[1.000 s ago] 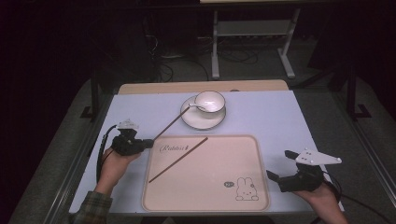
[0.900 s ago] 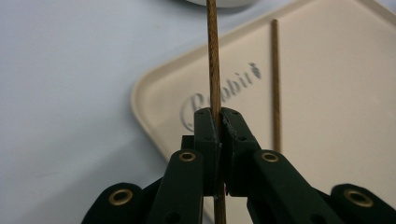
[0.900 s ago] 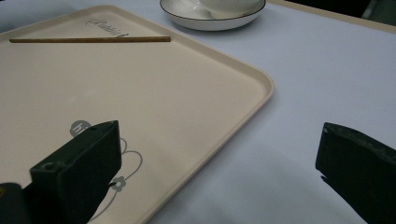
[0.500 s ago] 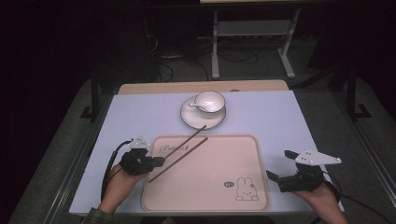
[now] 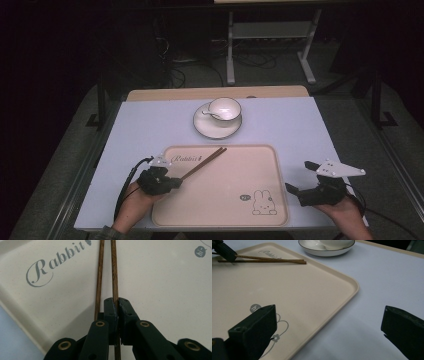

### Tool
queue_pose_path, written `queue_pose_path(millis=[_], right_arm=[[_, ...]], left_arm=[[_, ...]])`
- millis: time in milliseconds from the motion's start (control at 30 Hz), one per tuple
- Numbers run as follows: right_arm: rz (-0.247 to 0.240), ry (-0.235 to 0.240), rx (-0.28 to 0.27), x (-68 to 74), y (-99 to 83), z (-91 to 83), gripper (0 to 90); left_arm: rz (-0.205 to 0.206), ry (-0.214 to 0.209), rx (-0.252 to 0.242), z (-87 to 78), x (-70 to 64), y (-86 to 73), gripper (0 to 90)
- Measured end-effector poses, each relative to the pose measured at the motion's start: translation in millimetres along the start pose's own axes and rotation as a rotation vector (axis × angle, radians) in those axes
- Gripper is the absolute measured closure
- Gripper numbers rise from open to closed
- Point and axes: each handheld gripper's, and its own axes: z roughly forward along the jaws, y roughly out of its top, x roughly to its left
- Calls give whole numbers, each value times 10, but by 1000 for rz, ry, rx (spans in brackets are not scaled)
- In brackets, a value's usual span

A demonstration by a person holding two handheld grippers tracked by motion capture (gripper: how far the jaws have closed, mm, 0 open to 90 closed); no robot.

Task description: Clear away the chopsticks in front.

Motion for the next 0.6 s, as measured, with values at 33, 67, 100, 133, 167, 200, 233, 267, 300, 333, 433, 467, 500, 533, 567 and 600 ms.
queue_pose_path(millis=[33, 67, 100, 133, 167, 200, 233, 267, 300, 333, 433, 467, 500, 533, 567, 600], right_arm=[[-1, 0, 0, 0, 0, 0, 0], [-1, 1, 1, 0, 0, 1, 0], [-1, 0, 1, 0, 0, 2, 0], [-1, 0, 1, 1, 0, 2, 0], [-2, 0, -1, 1, 0, 2, 0], [-3, 0, -1, 1, 1, 0, 0], [-3, 0, -1, 1, 1, 0, 0], [-3, 0, -1, 1, 1, 0, 0], [-3, 0, -1, 1, 1, 0, 0], [-3, 0, -1, 1, 1, 0, 0], [-3, 0, -2, 1, 2, -1, 0], [-4, 0, -2, 0, 2, -2, 0], [-4, 1, -2, 0, 2, -1, 0], [-5, 1, -2, 1, 2, -1, 0], [-4, 2, -2, 2, 2, -1, 0], [-6, 2, -2, 3, 3, 0, 0]], left_arm=[[1, 2, 2, 5, 0, -2, 848], [1, 4, 7, 12, 0, -5, 848], [1, 5, 10, 19, -1, -8, 847], [4, 6, 17, 23, 0, -10, 847], [4, 7, 18, 31, -5, -12, 845], [8, 10, 24, 34, -7, -13, 845], [10, 11, 26, 36, -9, -12, 845], [12, 11, 29, 37, -11, -13, 845], [13, 13, 34, 40, -11, -13, 845], [13, 13, 36, 45, -12, -15, 845], [17, 12, 45, 55, -13, -16, 844], [18, 12, 49, 59, -15, -17, 844], [19, 10, 49, 61, -15, -17, 839], [20, 12, 50, 60, -17, -16, 836], [20, 12, 51, 60, -20, -16, 836], [20, 11, 50, 60, -20, -16, 830]])
